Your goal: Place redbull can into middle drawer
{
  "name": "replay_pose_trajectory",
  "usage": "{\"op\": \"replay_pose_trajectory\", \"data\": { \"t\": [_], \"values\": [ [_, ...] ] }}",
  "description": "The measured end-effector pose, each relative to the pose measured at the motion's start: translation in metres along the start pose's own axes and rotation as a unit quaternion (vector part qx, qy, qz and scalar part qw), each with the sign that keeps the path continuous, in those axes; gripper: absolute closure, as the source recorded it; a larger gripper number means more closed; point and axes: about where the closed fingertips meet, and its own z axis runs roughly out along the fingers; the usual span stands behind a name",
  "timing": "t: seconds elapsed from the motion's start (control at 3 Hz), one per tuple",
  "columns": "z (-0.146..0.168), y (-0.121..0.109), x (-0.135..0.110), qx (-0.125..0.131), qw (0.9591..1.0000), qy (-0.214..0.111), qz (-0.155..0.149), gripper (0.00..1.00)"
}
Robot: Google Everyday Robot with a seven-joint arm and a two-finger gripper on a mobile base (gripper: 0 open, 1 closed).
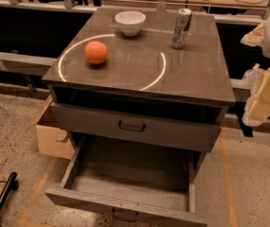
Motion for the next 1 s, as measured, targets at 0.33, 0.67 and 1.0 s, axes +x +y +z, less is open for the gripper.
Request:
{"op": "replay_pose_trajectory", "data": {
  "t": [0.33, 0.67, 1.0],
  "values": [
    [0.0, 0.0, 0.0, 0.0, 1.0, 0.0, 0.0, 0.0],
    [0.009, -0.009, 0.003, 0.02, 0.9994, -0.014, 0.023, 0.0],
    [0.033, -0.038, 0.021, 0.055, 0.9932, -0.063, 0.081, 0.0]
  ]
}}
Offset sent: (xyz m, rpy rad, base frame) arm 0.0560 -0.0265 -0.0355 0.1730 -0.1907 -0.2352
